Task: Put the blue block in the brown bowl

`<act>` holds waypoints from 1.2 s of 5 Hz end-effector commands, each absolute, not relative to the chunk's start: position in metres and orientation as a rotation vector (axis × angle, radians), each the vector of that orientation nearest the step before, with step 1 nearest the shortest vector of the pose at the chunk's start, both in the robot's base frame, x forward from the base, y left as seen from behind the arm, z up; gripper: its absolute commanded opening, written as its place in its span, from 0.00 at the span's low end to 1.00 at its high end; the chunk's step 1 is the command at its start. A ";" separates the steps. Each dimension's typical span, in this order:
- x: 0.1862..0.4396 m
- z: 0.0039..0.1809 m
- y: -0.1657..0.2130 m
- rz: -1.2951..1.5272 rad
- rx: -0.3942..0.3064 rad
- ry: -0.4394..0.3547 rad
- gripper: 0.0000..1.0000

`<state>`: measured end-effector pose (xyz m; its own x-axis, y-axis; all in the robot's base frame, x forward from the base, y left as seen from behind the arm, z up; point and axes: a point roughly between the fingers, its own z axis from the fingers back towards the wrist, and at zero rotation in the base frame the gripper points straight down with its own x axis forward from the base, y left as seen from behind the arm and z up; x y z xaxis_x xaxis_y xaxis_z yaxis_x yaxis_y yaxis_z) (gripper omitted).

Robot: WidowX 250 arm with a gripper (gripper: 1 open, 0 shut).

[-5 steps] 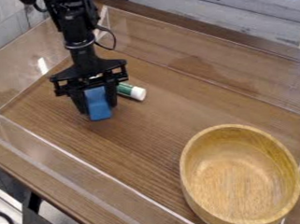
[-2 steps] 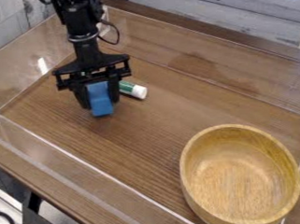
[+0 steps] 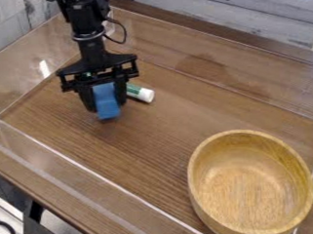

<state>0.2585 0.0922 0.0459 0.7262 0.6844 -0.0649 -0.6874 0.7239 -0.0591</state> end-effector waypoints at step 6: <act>0.260 0.094 0.081 0.672 -0.075 -0.102 0.00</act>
<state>0.2545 0.0803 0.0797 0.7770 0.6293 0.0167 -0.6261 0.7752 -0.0839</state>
